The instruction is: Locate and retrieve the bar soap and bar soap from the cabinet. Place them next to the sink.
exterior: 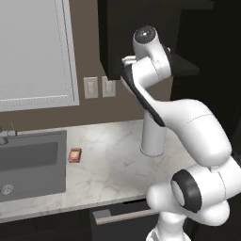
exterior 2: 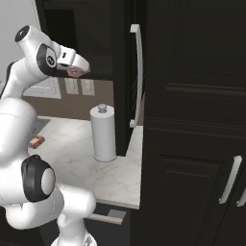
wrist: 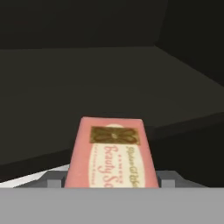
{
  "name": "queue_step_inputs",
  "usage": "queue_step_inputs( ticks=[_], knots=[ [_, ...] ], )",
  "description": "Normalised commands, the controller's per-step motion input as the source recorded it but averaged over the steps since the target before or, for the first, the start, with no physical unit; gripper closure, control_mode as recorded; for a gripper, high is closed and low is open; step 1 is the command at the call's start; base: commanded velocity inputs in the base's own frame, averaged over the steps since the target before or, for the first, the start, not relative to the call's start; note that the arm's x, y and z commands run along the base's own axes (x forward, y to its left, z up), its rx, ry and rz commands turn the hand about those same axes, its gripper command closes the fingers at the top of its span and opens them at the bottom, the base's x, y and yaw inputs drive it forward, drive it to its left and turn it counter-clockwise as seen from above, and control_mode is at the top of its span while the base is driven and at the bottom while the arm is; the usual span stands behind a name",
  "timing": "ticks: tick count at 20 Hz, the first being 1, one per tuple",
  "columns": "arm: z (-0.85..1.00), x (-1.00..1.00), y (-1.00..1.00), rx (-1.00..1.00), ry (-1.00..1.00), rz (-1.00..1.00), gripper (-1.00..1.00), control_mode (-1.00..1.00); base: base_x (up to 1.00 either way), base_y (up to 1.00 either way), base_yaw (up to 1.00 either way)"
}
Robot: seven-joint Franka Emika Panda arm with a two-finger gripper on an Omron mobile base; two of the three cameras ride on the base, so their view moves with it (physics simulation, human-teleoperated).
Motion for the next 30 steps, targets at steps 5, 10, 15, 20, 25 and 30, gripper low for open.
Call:
queue_step_inputs(
  ticks=[5,10,15,20,25,30],
  knots=[
    [0.0,-0.69,0.14,0.02,0.0,-0.14,1.0,-1.0,0.0,0.0,0.0],
    [-0.03,-0.58,0.38,0.0,-0.01,-0.09,1.0,-1.0,0.0,0.0,0.0],
    [-0.2,-0.67,0.55,-0.02,-0.02,-0.03,1.0,-1.0,0.0,0.0,0.0],
    [-0.36,-0.58,0.74,-0.07,-0.01,0.01,1.0,-1.0,0.0,0.0,0.0],
    [-0.32,-0.17,0.59,-0.04,-0.02,0.04,1.0,-1.0,0.0,0.0,0.0],
    [-0.35,0.0,0.57,-0.04,-0.01,0.06,1.0,-1.0,0.0,0.0,0.0]
  ],
)
